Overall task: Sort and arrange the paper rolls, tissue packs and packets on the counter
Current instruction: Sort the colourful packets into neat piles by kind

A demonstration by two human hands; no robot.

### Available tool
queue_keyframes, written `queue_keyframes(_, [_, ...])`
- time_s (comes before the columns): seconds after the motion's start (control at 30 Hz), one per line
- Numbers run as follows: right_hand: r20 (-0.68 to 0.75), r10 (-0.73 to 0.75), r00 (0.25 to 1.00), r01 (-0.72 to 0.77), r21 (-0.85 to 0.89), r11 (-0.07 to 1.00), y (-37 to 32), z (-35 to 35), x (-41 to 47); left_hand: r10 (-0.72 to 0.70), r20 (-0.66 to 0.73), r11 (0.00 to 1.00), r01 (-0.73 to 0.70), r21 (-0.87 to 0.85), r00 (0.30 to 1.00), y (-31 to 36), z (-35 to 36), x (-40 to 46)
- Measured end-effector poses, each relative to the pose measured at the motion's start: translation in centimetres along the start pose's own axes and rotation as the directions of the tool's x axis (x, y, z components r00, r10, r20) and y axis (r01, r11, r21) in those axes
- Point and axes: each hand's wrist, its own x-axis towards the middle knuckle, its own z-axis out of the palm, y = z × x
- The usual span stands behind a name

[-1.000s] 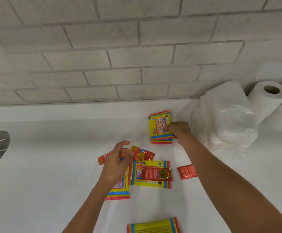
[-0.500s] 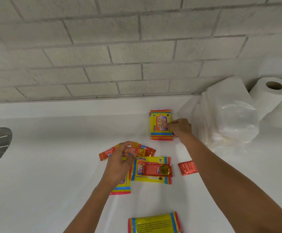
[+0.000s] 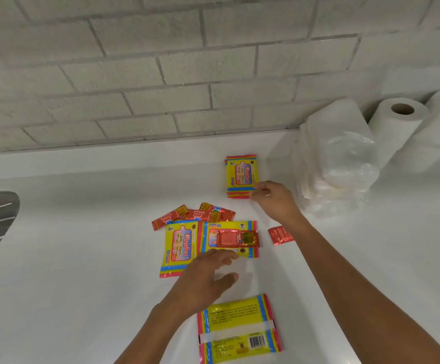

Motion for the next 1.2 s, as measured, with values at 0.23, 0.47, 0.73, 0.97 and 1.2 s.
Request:
queue_keyframes(0.23, [0.035,-0.023,0.999,0.022,0.027,0.999,1.8,-0.6,-6.1,-0.065,0.218,0.925,-0.024,0.379,0.974,1.9,2.2,-3.4])
queue_keyframes(0.47, [0.045,-0.003,0.999,-0.001,0.084,0.996,4.0,-1.5,-8.9,-0.137,0.222,0.869,0.01,0.494,0.965,2.8,3.4,-4.5])
queue_keyframes(0.73, [0.055,-0.031,0.998,0.032,-0.016,0.999,4.7,-1.3,-11.2,-0.199,0.251,0.932,0.104,0.347,0.947,3.0,3.2,-4.5])
queue_keyframes(0.97, [0.167,-0.046,0.985,0.056,-0.055,0.997,4.5,-1.1,-11.2,-0.045,0.033,0.991,0.041,0.128,0.998,4.6,-0.2,-4.1])
queue_keyframes(1.2, [0.44,0.193,0.877,-0.339,0.283,0.897,2.3,-0.4,-10.5,0.304,-0.272,0.943,-0.247,0.224,0.913,5.6,-4.5,-1.9])
